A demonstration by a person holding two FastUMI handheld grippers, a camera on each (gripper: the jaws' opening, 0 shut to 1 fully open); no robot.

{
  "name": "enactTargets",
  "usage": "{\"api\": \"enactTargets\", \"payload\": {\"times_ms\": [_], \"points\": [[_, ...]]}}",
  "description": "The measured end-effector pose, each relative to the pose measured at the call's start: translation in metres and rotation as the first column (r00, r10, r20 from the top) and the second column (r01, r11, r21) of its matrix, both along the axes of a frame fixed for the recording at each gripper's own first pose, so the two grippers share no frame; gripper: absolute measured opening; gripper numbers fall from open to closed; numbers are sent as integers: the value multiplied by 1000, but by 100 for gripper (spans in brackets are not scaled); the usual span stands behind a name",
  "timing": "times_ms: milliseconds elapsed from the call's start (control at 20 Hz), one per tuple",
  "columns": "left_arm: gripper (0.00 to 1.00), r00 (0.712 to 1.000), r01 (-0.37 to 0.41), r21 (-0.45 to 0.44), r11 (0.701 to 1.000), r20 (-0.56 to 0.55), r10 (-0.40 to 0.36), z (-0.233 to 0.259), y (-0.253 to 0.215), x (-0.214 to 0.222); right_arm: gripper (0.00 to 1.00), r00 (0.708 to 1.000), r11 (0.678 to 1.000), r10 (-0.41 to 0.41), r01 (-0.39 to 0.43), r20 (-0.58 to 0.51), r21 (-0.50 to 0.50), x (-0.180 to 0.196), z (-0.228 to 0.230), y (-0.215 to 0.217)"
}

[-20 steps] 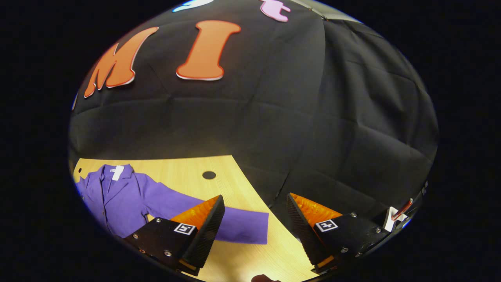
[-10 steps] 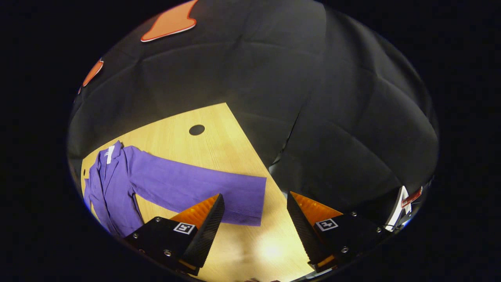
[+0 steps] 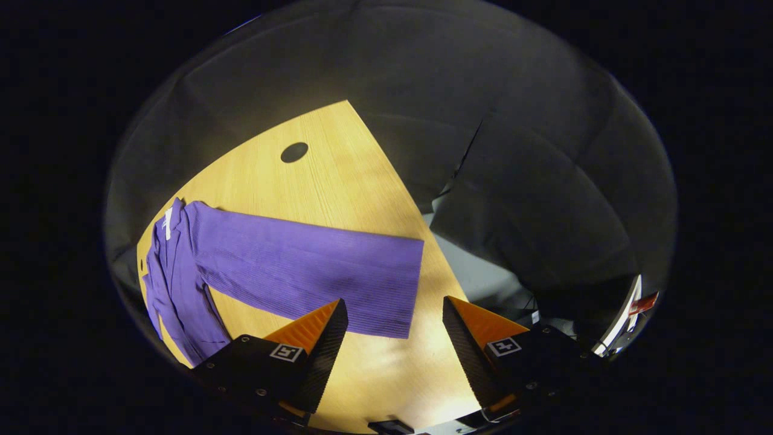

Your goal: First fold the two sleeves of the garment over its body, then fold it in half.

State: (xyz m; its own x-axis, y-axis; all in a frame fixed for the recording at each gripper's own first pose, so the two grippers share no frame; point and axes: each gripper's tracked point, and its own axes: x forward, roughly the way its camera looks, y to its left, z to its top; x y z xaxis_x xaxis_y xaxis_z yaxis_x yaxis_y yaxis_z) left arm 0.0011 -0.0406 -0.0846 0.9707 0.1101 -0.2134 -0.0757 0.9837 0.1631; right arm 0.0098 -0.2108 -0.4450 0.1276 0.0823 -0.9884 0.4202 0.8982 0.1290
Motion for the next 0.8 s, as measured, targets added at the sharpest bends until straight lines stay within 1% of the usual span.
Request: {"api": "enactTargets", "payload": {"times_ms": [50, 150, 200, 450, 650, 700, 750, 800], "points": [[94, 1000, 0, 5, 1000, -4, 0, -2, 0, -1, 94, 1000, 999, -20, 21, -15, 41, -2, -5, 2], [94, 1000, 3, 10, 1000, -16, -3, -5, -1, 1, 94, 998, 996, -46, 49, -47, 79, -4, -14, -2], [95, 1000, 5, 10, 1000, -24, -5, -7, -4, 0, 94, 996, 995, -49, 56, -80, 87, -7, -19, -4], [94, 999, 15, 9, 1000, -48, -14, -16, -8, 3, 91, 990, 990, -77, 90, -121, 106, 0, -32, -3], [94, 998, 10, 9, 1000, -62, -9, -21, -6, 8, 83, 982, 989, -100, 116, -162, 92, 6, -45, -1], [96, 998, 7, 10, 1000, -65, -6, -23, -5, 8, 80, 978, 988, -107, 124, -178, 88, 7, -48, 1], [96, 998, 3, 10, 1000, -68, -3, -24, -3, 7, 77, 975, 987, -113, 132, -189, 91, 6, -51, 2], [96, 997, -1, 9, 1000, -72, 1, -25, -1, 8, 72, 974, 986, -114, 135, -198, 97, 7, -54, 5]]}}
